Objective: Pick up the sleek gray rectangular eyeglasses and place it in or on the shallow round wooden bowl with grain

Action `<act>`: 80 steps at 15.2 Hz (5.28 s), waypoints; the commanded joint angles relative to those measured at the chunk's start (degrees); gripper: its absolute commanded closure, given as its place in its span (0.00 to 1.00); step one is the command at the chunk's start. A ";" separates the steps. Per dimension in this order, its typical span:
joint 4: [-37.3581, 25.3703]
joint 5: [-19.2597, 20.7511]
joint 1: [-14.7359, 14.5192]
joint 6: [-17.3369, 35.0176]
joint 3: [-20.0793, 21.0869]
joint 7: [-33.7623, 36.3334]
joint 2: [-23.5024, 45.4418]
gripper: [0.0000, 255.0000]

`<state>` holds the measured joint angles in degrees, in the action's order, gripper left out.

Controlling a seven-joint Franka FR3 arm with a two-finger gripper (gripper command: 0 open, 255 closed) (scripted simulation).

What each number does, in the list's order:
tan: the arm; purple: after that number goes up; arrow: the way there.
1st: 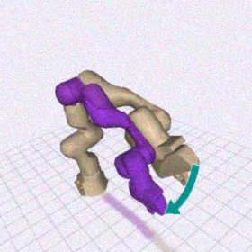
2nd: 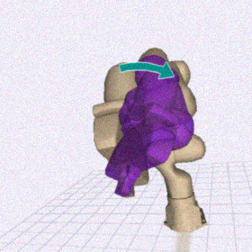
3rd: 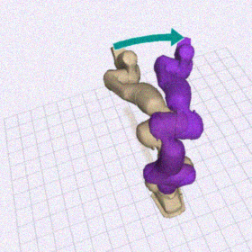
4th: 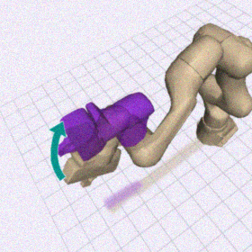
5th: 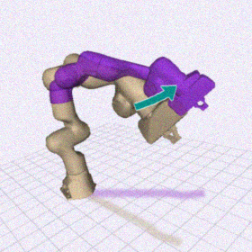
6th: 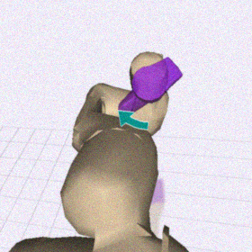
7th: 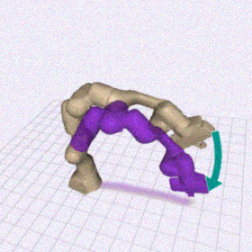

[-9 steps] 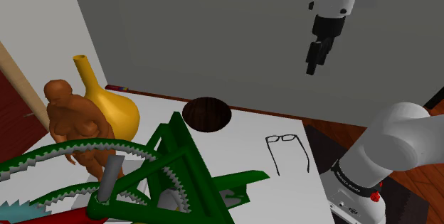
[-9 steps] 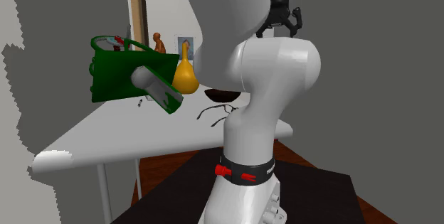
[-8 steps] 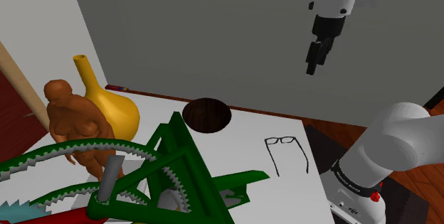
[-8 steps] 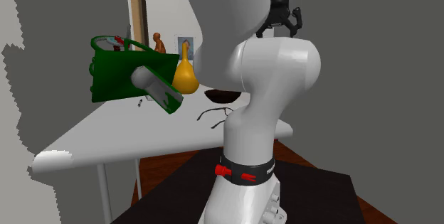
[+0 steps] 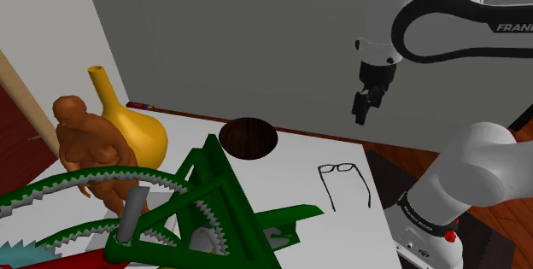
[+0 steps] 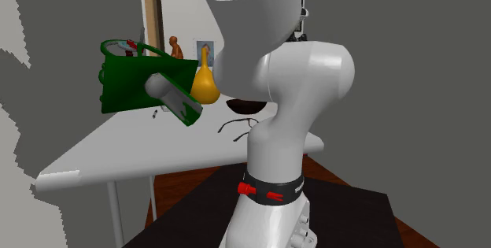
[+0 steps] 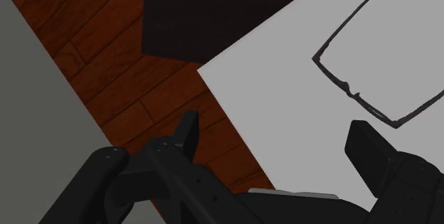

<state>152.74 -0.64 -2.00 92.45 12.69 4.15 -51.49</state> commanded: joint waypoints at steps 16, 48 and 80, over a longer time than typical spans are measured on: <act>16.21 -7.90 -5.05 16.95 18.71 17.77 6.05 0.00; 9.17 -4.99 -4.84 3.74 14.33 14.89 -0.60 1.00; -49.46 17.89 8.04 -1.75 25.14 30.75 60.17 1.00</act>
<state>106.79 15.53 6.56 91.89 37.58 33.83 5.40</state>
